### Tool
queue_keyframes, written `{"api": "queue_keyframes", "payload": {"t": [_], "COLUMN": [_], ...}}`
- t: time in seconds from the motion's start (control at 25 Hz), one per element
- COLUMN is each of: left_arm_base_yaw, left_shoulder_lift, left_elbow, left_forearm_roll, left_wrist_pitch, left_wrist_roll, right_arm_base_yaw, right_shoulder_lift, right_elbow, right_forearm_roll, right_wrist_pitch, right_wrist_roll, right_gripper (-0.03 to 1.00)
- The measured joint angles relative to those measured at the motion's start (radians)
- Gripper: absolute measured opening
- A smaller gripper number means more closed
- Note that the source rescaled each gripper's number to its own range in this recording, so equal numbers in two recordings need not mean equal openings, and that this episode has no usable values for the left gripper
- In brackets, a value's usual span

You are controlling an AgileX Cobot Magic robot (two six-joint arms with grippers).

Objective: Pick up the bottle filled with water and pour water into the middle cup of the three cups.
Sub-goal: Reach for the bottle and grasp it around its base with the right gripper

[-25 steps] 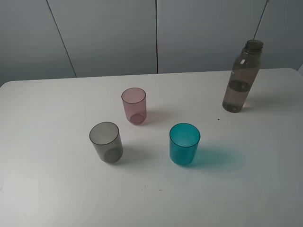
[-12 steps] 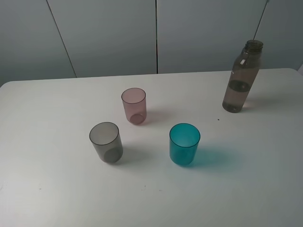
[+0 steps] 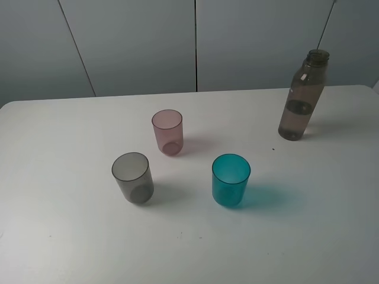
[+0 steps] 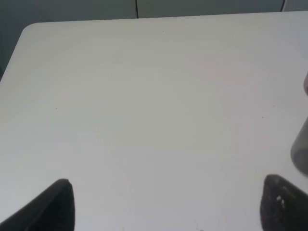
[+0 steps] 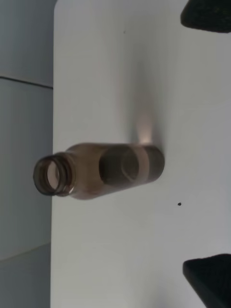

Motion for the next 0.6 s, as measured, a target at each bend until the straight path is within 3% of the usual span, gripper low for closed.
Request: {"api": "queue_keyframes", "payload": {"t": [0.24, 0.6], "left_arm_base_yaw": [0.000, 0.000], "left_shoulder_lift": [0.000, 0.000], "left_elbow": [0.000, 0.000], "left_forearm_roll": [0.000, 0.000], "left_wrist_pitch": [0.000, 0.000], "left_wrist_roll": [0.000, 0.000], "right_arm_base_yaw": [0.154, 0.163], "right_shoulder_lift": [0.191, 0.441], "right_elbow": [0.115, 0.310], "right_forearm_roll": [-0.022, -0.018], "right_wrist_pitch": [-0.266, -0.625], "right_wrist_roll": [-0.002, 0.002], "right_gripper": [1.00, 1.00]}}
